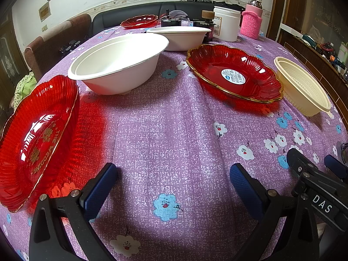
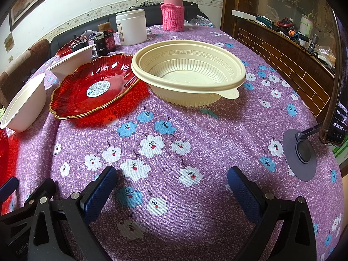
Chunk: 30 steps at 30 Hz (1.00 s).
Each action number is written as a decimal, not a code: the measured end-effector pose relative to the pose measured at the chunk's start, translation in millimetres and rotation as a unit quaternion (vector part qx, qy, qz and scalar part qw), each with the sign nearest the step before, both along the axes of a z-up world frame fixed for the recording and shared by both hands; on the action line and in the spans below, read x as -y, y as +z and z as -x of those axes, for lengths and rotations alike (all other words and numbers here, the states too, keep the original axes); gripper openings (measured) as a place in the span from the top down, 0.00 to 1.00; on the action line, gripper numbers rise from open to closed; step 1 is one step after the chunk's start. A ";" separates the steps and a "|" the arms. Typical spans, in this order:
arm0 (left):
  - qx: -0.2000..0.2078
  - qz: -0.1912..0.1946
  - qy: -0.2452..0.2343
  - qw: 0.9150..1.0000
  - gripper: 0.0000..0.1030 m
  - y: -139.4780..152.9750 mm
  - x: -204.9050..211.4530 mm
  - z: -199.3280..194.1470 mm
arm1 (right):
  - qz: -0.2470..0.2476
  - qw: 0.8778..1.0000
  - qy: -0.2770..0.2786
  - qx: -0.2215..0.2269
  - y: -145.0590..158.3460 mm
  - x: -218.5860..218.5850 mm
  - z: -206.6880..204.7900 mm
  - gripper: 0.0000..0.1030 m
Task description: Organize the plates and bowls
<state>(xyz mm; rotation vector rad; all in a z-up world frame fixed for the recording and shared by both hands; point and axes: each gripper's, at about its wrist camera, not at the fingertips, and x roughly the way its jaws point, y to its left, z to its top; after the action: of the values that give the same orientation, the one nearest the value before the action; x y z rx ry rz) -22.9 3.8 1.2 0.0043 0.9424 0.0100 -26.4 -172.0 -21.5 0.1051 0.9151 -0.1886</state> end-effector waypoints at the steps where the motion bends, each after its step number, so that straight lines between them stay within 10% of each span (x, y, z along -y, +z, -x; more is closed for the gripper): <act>1: 0.000 0.000 0.000 1.000 0.00 0.0 0.1 -0.2 | 0.000 1.000 0.000 0.000 0.0 0.0 0.0 0.01; 30: -0.023 0.000 -0.007 1.000 0.00 -0.4 -0.2 -3.3 | -0.003 1.000 0.006 -0.013 0.1 1.1 -3.0 0.01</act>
<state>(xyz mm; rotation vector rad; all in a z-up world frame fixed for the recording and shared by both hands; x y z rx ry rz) -19.6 4.0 0.8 0.0113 0.9885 -0.0026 -23.4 -173.0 -21.3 0.1030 0.9422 -0.1753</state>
